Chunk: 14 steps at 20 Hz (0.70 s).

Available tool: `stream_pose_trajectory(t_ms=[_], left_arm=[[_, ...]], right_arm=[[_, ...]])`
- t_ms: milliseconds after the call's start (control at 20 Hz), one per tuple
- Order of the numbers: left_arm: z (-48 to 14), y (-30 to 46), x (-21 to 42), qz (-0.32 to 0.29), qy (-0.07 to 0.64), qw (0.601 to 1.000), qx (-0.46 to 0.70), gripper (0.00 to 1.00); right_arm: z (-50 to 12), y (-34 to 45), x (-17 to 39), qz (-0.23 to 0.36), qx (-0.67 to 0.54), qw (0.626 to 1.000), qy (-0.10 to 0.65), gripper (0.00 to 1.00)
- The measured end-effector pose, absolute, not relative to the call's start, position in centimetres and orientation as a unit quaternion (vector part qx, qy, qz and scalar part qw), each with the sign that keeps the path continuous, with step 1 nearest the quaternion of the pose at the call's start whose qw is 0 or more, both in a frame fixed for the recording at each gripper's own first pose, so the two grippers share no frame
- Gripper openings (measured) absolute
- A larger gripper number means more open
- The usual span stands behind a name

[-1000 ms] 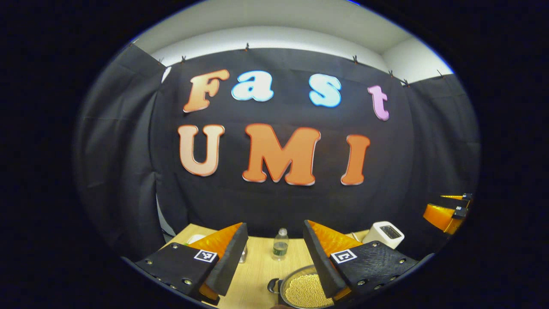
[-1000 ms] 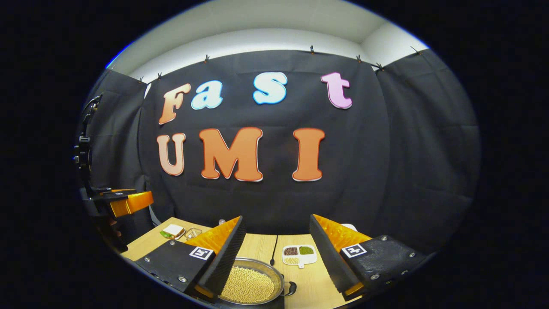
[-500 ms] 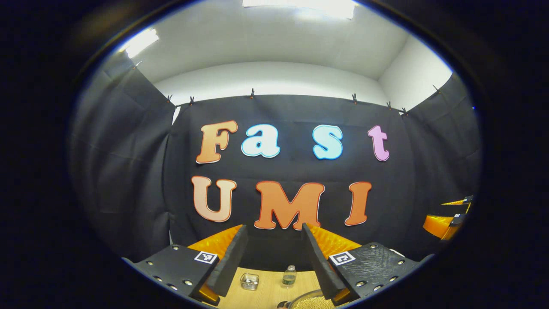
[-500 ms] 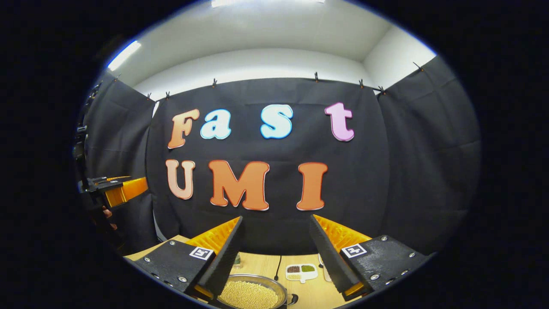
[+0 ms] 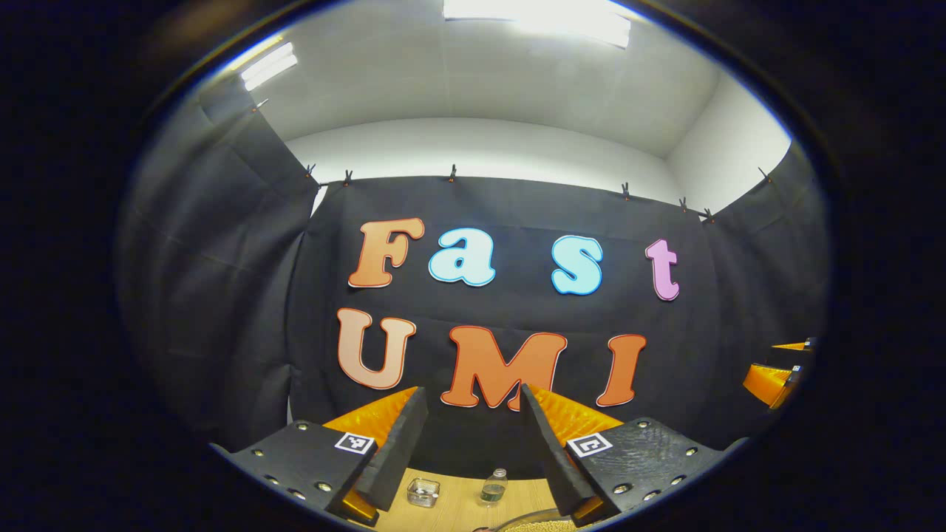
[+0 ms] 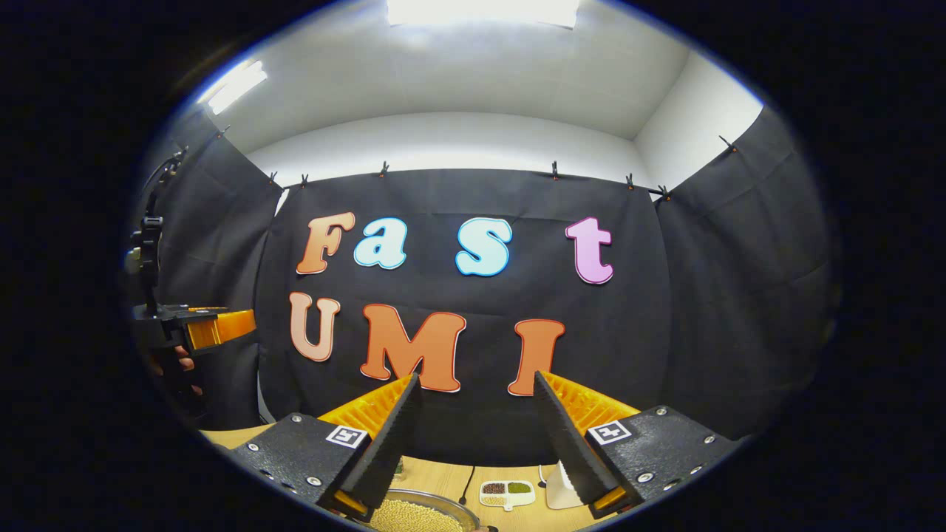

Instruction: First push the handle of the pot to place it horizontally, then grasp the pot with both hands and set it on the induction cooktop.

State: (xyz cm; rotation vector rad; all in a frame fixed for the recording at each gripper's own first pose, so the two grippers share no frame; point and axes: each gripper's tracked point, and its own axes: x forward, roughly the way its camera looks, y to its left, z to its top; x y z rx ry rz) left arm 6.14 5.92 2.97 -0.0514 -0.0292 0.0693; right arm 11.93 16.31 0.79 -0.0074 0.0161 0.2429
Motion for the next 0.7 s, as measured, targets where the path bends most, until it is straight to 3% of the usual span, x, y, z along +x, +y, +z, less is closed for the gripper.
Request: stream_pose_trajectory(t_ms=[100,350,400,700], left_arm=[[2.4,6.5,6.1,0.050,-0.008,0.998,-0.022,0.80],[1.0,7.2,6.0,0.051,0.003,0.998,-0.025,0.80],[1.0,7.0,6.0,0.048,0.004,0.999,-0.023,0.78],[0.7,6.0,6.2,0.029,0.007,0.999,-0.014,0.78]], right_arm=[[0.8,16.5,12.0,0.129,-0.007,0.992,0.001,0.97],[0.1,15.9,11.6,0.131,-0.010,0.991,0.010,0.89],[0.1,15.6,11.8,0.130,-0.005,0.991,0.011,0.93],[-0.6,14.3,12.7,0.126,0.025,0.992,0.017,0.93]])
